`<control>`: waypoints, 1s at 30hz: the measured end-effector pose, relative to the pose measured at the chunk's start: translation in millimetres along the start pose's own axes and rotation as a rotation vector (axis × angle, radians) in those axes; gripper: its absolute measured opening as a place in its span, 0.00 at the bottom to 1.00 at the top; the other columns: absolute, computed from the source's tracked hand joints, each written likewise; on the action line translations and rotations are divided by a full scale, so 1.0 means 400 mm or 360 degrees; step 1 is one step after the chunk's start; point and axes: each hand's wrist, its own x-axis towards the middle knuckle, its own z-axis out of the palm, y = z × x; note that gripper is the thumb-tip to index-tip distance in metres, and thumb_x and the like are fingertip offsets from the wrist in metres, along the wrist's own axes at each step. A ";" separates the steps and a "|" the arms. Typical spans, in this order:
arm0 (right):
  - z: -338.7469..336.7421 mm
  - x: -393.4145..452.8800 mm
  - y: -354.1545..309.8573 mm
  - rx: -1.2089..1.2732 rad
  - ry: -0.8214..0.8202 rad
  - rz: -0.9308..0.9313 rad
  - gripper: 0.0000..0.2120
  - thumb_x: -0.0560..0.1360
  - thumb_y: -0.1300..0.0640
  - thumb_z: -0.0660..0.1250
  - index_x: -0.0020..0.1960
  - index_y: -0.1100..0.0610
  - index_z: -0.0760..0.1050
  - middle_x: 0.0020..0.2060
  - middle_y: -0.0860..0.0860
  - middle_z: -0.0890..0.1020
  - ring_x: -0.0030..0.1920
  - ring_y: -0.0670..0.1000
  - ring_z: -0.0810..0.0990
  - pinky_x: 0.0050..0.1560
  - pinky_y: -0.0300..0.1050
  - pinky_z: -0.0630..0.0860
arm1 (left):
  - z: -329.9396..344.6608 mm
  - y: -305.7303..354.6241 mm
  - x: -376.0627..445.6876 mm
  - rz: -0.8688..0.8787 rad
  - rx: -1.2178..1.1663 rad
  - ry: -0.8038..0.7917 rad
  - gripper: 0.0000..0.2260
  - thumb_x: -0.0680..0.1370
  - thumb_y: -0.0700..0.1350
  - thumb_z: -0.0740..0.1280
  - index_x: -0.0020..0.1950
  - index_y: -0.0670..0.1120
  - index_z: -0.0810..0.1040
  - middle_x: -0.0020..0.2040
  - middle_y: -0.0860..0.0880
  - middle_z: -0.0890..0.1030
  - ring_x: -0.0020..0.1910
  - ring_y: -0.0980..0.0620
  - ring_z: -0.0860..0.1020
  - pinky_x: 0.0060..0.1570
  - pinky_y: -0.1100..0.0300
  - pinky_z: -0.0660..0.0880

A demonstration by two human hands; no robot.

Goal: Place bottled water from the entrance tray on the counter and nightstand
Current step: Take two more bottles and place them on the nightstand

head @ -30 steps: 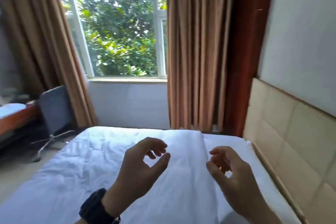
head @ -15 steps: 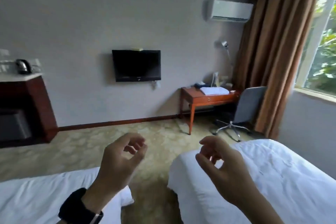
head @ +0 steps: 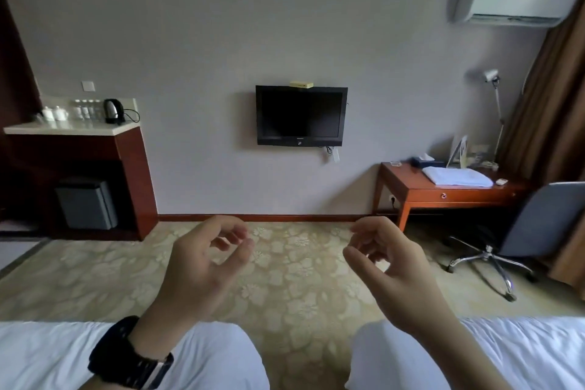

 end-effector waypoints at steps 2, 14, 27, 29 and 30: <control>0.010 0.073 0.044 0.0012 -0.0026 -0.0013 0.09 0.70 0.51 0.70 0.50 0.46 0.76 0.40 0.45 0.83 0.39 0.51 0.81 0.40 0.42 0.78 | 0.020 -0.051 0.061 0.0015 0.0010 0.0020 0.09 0.71 0.55 0.68 0.47 0.52 0.81 0.45 0.56 0.83 0.45 0.53 0.81 0.44 0.67 0.76; 0.076 0.605 0.539 0.0076 -0.0148 -0.0031 0.10 0.74 0.55 0.72 0.53 0.46 0.76 0.44 0.41 0.82 0.44 0.47 0.81 0.42 0.37 0.77 | 0.307 -0.446 0.507 -0.0074 0.0069 0.0138 0.09 0.70 0.56 0.68 0.46 0.54 0.81 0.46 0.56 0.83 0.43 0.58 0.81 0.44 0.70 0.75; 0.411 1.285 0.875 0.0290 -0.0504 -0.0053 0.11 0.74 0.59 0.73 0.52 0.47 0.76 0.42 0.46 0.83 0.41 0.49 0.81 0.43 0.46 0.78 | 0.331 -0.876 0.938 -0.0244 0.0316 0.0371 0.09 0.71 0.54 0.68 0.46 0.52 0.81 0.46 0.54 0.83 0.47 0.53 0.81 0.46 0.65 0.77; 0.509 1.373 0.919 0.0318 -0.0539 -0.0056 0.09 0.73 0.55 0.72 0.52 0.47 0.76 0.42 0.45 0.83 0.41 0.49 0.81 0.43 0.45 0.78 | 0.307 -0.973 0.984 -0.0289 0.0346 0.0391 0.08 0.71 0.54 0.68 0.47 0.54 0.81 0.45 0.54 0.83 0.47 0.53 0.81 0.47 0.64 0.77; 0.564 1.419 0.936 0.0332 -0.0553 -0.0070 0.09 0.72 0.52 0.71 0.51 0.46 0.76 0.42 0.45 0.83 0.41 0.49 0.81 0.43 0.44 0.78 | 0.290 -1.025 1.011 -0.0303 0.0366 0.0406 0.08 0.71 0.54 0.68 0.47 0.54 0.81 0.45 0.53 0.83 0.46 0.53 0.81 0.47 0.64 0.76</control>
